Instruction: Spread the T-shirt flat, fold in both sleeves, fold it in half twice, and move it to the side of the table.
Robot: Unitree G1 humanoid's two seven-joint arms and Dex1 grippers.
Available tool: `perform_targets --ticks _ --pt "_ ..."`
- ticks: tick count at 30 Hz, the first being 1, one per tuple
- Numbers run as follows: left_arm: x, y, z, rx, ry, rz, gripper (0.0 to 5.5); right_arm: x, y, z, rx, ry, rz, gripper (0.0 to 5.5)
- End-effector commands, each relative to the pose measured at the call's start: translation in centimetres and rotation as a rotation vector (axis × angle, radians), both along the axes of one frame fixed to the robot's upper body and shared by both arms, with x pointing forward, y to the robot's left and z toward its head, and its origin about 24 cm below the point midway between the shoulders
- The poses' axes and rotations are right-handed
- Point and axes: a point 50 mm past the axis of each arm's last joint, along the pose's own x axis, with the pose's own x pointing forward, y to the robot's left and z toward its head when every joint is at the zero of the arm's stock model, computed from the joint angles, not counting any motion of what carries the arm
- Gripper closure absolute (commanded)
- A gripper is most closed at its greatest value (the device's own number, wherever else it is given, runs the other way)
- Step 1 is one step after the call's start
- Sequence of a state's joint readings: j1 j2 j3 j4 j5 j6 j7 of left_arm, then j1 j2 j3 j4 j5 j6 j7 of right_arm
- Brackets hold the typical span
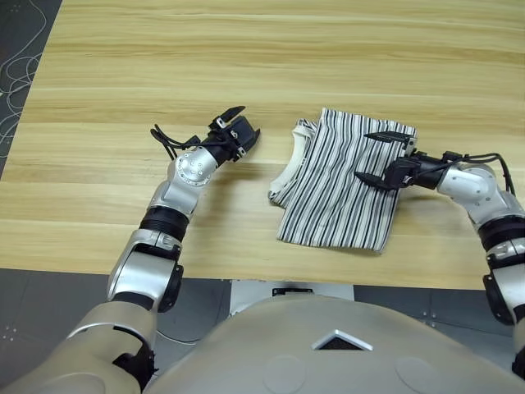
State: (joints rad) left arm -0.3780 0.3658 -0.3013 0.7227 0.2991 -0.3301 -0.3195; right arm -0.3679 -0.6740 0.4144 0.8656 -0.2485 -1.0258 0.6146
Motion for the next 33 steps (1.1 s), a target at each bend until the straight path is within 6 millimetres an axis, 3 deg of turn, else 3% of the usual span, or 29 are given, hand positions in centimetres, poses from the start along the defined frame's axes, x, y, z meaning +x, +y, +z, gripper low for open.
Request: perform_targets --ticks 1,4,7,11,15,19,26,30,33 --pt "-0.6 0.2 -1.4 0.035 0.07 0.011 2.68 -2.5 -3.0 -2.5 -0.258 0.184 0.087 1.34" --pt "-0.5 0.1 -1.4 0.03 0.071 0.011 2.68 -1.6 -3.2 -1.8 -0.311 0.113 0.131 1.34" --pt "-0.4 0.0 -1.4 0.023 0.067 0.012 2.68 0.0 -1.5 0.7 -0.133 -0.079 0.15 1.34" --pt "-0.1 0.0 -1.4 0.018 0.066 0.024 2.68 1.9 0.9 5.5 0.183 -0.386 0.159 1.34" --pt "0.4 0.2 -1.6 0.052 0.053 0.033 2.68 2.4 0.8 7.0 0.284 -0.48 0.104 1.34" --pt "0.7 0.3 -1.5 0.04 0.055 0.043 2.68 2.7 -0.6 6.4 0.27 -0.456 -0.007 1.34" --pt "0.6 1.0 -1.7 0.04 0.059 0.054 2.68 1.7 -3.8 3.1 0.116 -0.343 -0.213 1.34" --pt "0.5 1.6 -1.6 0.042 0.058 0.061 2.68 1.5 -4.5 1.3 -0.026 -0.314 -0.241 1.34" --pt "0.5 1.8 -1.6 0.044 0.058 0.061 2.68 1.6 -3.9 -0.1 -0.112 -0.303 -0.217 1.34"
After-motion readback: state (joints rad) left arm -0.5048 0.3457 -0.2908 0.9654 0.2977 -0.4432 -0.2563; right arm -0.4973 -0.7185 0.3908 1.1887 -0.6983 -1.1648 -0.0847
